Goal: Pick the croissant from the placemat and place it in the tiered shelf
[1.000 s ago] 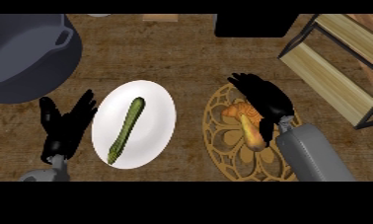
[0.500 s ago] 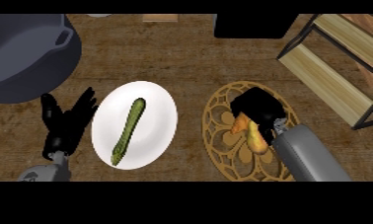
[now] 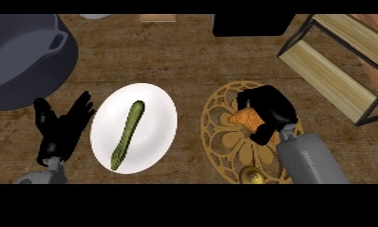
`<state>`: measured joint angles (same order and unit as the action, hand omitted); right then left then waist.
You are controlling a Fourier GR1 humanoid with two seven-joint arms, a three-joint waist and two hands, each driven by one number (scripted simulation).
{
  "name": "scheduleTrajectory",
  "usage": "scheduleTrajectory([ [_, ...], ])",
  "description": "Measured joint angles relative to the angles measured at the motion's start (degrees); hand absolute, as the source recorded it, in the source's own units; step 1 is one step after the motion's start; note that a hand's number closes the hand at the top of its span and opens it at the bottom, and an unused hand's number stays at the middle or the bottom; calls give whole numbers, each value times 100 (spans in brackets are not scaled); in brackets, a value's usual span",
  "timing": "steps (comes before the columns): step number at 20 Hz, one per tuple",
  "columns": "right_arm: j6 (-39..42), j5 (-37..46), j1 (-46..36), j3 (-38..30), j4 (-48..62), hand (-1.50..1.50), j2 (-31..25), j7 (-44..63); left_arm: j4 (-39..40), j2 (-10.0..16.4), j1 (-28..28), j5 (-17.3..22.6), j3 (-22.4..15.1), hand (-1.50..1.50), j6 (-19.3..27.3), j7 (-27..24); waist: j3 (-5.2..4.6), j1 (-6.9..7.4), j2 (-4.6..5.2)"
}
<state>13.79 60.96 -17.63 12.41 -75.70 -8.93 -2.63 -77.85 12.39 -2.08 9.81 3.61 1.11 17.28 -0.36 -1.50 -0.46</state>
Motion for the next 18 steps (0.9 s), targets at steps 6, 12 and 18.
scheduleTrajectory([
  [6, -1099, -307, -336, -1599, -102, 150, 655, 2378, -5, 11, 66, -3, 21, 0, 4, -22, 28, -63, 16],
  [12, -1938, 560, -1431, -1798, -634, 150, 836, 4860, 0, -21, -35, -63, -61, 0, 6, 14, 15, 113, -6],
  [18, -1444, 1655, -2800, -1832, -982, 150, 841, 6386, 62, -63, 17, -95, -90, 0, -33, -82, 19, 164, 5],
])
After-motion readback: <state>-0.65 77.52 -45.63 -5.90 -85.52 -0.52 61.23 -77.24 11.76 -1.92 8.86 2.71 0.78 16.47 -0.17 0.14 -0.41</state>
